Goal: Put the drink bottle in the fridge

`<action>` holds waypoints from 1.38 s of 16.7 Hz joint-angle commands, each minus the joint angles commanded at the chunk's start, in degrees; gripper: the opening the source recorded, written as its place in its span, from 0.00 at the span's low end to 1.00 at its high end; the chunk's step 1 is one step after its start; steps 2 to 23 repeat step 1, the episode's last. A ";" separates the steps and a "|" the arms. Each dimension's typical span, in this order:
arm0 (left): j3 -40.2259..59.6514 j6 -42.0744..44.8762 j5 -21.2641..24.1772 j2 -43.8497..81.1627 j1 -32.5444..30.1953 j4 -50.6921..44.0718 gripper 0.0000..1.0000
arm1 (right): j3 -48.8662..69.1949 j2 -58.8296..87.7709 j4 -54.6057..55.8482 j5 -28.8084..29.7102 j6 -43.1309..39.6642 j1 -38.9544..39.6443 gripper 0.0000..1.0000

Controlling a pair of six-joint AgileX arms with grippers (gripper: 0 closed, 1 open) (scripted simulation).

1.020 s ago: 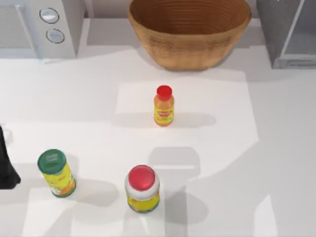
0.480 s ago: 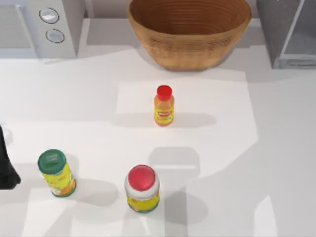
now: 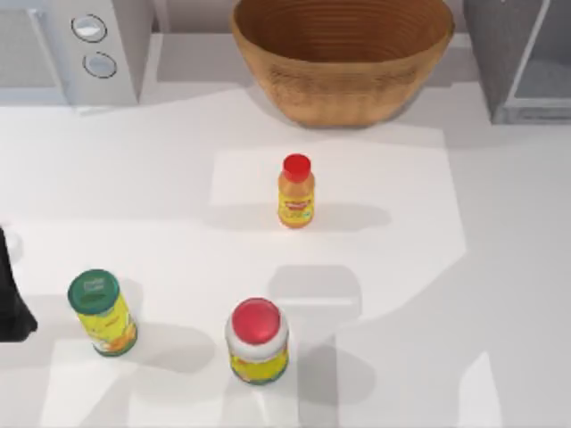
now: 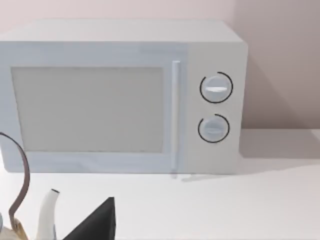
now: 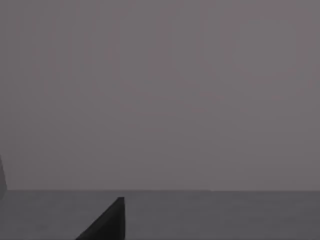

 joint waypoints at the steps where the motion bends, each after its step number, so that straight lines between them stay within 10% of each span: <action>1: 0.00 0.00 0.00 0.00 0.00 0.00 1.00 | 0.00 0.00 0.00 0.00 0.00 0.00 1.00; 23: 0.00 0.00 0.00 0.00 0.00 0.00 1.00 | 0.00 0.00 0.00 0.00 0.00 0.00 1.00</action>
